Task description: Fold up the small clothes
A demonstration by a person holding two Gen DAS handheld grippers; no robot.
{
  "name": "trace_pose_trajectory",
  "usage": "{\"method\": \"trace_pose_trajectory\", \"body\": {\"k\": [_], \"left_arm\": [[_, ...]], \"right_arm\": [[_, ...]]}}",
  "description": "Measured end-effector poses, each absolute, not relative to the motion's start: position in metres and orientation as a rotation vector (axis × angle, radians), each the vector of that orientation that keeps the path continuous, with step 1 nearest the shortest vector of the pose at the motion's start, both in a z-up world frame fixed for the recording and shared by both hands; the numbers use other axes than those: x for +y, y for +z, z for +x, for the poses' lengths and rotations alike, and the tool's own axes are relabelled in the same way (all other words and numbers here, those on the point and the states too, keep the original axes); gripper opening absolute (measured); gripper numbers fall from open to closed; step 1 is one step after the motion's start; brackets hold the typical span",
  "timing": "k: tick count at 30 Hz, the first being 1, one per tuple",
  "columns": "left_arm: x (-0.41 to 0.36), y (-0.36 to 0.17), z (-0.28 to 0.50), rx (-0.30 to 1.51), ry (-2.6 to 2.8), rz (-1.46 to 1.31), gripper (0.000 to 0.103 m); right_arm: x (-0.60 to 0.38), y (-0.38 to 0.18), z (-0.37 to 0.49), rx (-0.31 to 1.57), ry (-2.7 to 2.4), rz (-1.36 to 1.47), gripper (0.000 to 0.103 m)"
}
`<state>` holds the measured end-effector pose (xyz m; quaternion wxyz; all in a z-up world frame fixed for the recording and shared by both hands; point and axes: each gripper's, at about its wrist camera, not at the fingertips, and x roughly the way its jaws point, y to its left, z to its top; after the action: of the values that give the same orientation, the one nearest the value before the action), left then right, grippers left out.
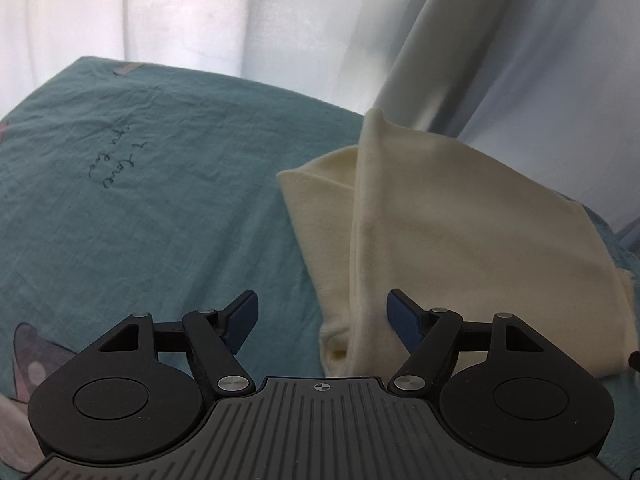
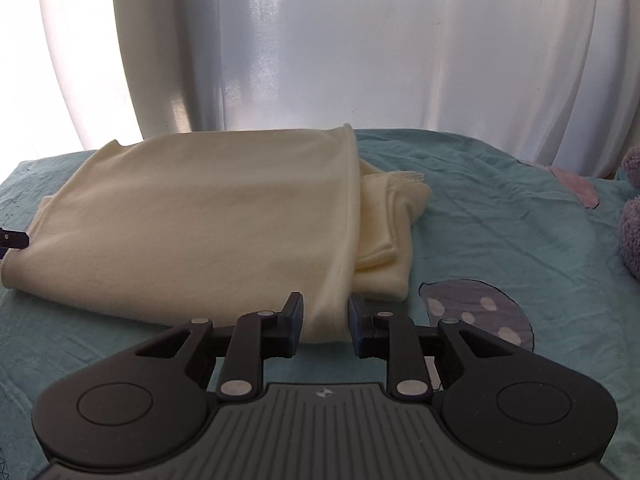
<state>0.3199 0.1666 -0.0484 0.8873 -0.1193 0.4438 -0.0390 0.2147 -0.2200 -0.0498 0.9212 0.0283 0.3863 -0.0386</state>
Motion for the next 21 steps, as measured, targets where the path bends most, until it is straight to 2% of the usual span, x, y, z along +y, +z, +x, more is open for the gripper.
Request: {"method": "trace_pose_trajectory", "body": {"k": [7,10,12,14,15,19,21], "left_arm": [[0.176,-0.061,0.339,0.96,-0.192,-0.439,0.076],[0.179,-0.064,0.347,0.962,-0.227,-0.49,0.069],[0.177,-0.065,0.35,0.954,-0.231,-0.478,0.059],[0.177,-0.067,0.353,0.945,-0.213,-0.467,0.04],[0.179,-0.069,0.355,0.943,-0.209,-0.473,0.037],[0.186,-0.074,0.356,0.913,-0.221,-0.518,0.036],[0.185,-0.072,0.351,0.899,-0.237,-0.509,0.042]], "right_arm": [[-0.207,-0.033,0.214,0.741,-0.012,0.086,0.027],[-0.197,-0.029,0.214,0.71,0.007,0.06,0.03],[-0.19,-0.029,0.217,0.7,0.009,0.036,0.031],[-0.182,-0.031,0.223,0.695,0.029,0.034,0.031],[-0.178,-0.032,0.225,0.692,0.045,0.036,0.031],[-0.15,-0.042,0.239,0.7,0.134,0.043,0.028],[-0.137,-0.047,0.245,0.717,0.161,0.05,0.019]]}}
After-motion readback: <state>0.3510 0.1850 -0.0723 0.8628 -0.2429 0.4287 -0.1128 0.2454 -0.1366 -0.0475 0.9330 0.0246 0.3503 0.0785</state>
